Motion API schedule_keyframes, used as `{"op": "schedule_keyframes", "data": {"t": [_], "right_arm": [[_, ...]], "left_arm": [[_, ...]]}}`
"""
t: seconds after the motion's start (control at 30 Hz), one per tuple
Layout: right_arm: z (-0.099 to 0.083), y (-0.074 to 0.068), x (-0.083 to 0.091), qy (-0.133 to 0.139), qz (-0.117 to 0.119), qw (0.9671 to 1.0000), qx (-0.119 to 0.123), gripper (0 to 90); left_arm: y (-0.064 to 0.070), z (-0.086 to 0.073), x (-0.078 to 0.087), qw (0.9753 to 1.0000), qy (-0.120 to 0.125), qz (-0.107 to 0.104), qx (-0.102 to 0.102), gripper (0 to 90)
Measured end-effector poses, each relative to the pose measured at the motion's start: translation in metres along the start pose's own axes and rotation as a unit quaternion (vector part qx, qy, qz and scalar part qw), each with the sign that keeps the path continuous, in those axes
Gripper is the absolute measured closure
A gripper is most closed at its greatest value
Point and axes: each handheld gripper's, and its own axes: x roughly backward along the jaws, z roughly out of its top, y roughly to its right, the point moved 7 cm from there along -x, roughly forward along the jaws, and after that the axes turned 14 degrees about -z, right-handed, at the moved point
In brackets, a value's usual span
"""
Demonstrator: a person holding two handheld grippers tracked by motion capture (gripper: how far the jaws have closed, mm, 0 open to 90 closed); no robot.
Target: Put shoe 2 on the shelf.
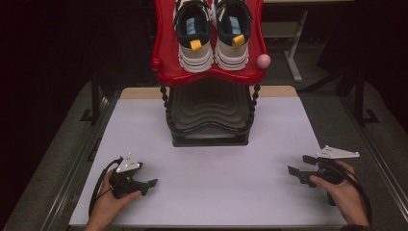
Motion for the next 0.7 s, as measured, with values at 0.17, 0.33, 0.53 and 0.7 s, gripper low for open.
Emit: {"op": "schedule_keyframes", "data": {"t": [0.17, 0.33, 0.53, 0.7], "right_arm": [[-0.007, -0.002, -0.004, -0.015, -0.002, 0.9998, 0.016, 17.8], [-0.014, -0.002, -0.006, -0.033, -0.008, 0.9992, 0.019, 17.7], [-0.019, 0.000, -0.009, -0.037, -0.021, 0.9986, 0.031, 17.2], [-0.021, -0.005, -0.010, -0.042, -0.034, 0.9968, 0.059, 14.1]], "left_arm": [[0.000, 0.000, 0.000, 1.0000, 0.000, 0.000, 0.000, 13.0], [0.000, 0.000, 0.000, 1.0000, -0.001, 0.000, 0.000, 13.0], [0.000, 0.000, 0.000, 1.0000, 0.001, 0.001, 0.000, 13.0], [0.000, 0.000, 0.000, 1.0000, 0.000, 0.000, 0.001, 13.0]]}}
